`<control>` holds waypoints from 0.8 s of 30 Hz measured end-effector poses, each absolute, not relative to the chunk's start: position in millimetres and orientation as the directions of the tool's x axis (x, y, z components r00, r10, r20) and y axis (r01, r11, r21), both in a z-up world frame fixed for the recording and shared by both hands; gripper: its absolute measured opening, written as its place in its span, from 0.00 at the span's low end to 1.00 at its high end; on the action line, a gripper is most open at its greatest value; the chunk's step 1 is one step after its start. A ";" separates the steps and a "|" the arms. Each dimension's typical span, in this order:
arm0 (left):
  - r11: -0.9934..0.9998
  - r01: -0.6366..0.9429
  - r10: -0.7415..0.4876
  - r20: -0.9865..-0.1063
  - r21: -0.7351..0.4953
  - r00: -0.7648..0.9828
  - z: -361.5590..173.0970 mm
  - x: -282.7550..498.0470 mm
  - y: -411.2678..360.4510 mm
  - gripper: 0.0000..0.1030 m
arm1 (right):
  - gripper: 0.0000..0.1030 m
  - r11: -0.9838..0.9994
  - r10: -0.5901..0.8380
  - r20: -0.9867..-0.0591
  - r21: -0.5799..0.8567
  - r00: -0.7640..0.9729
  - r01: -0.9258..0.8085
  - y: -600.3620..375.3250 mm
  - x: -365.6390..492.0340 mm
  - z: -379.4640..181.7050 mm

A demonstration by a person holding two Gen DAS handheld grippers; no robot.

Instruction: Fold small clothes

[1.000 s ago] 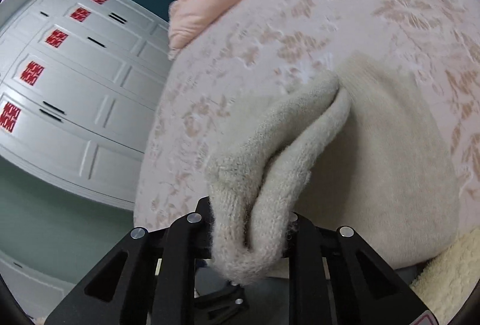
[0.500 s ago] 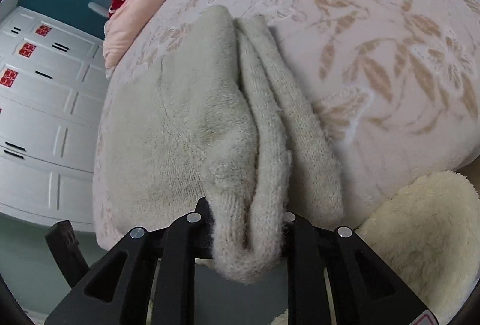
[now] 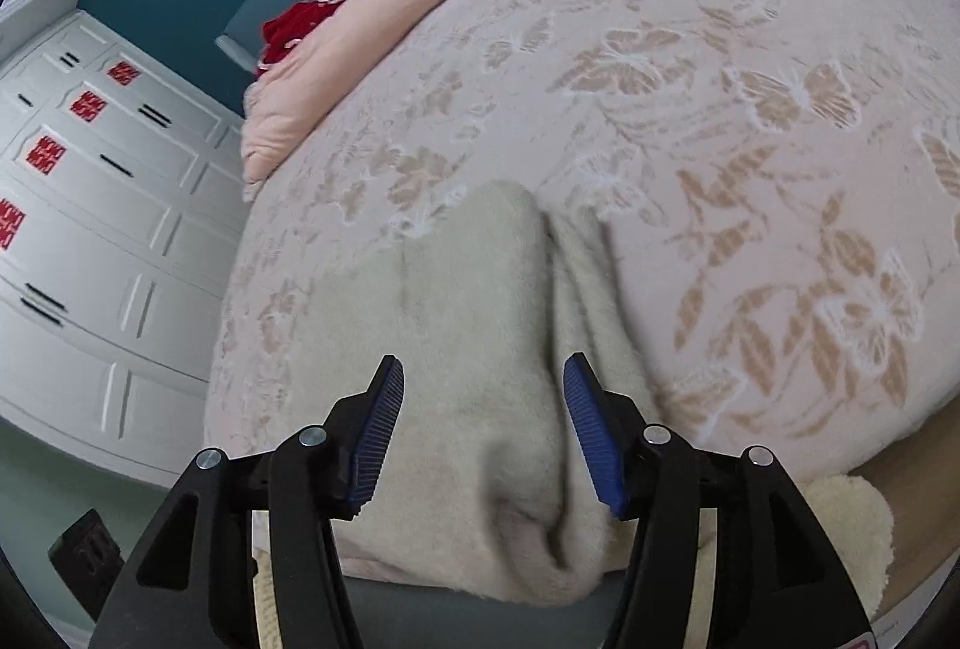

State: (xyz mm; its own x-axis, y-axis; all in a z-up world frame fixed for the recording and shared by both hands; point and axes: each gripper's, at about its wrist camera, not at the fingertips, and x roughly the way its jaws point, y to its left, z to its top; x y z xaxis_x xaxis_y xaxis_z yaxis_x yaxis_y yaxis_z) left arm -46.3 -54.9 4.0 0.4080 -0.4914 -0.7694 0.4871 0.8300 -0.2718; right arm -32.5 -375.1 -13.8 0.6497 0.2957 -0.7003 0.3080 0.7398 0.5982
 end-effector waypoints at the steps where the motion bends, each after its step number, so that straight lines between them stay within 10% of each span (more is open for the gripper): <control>1: 0.837 0.483 -0.483 -0.760 -0.257 0.434 10.5 -45.0 -57.4 0.61 | 0.53 0.741 0.332 -0.681 0.616 0.653 0.266 -368.3 -23.7 -7.0; 6: 0.873 0.409 -0.433 -0.807 -0.264 0.402 -4.0 -21.7 -69.2 0.63 | 0.10 0.834 0.382 -0.728 0.537 0.570 0.128 -317.9 18.7 -3.8; 9: 0.899 0.366 -0.382 -0.842 -0.242 0.382 -16.0 -15.6 -67.3 0.63 | 0.00 0.906 0.180 -0.869 0.328 0.460 0.267 -335.4 30.9 -60.0; 13: 0.907 0.362 -0.362 -0.837 -0.216 0.410 -15.1 -17.7 -53.2 0.63 | 0.00 0.770 0.277 -0.827 0.496 0.489 0.401 -381.2 12.3 -85.7; 18: 0.920 0.349 -0.324 -0.847 -0.179 0.421 -21.5 -20.4 -42.5 0.68 | 0.05 0.853 0.395 -0.755 0.513 0.524 0.096 -291.0 17.9 -12.5; 24: 0.924 0.358 -0.285 -0.863 -0.132 0.418 -22.8 -23.9 -44.1 0.73 | 0.01 0.945 0.324 -0.896 0.321 0.302 -0.061 -190.8 44.8 -72.0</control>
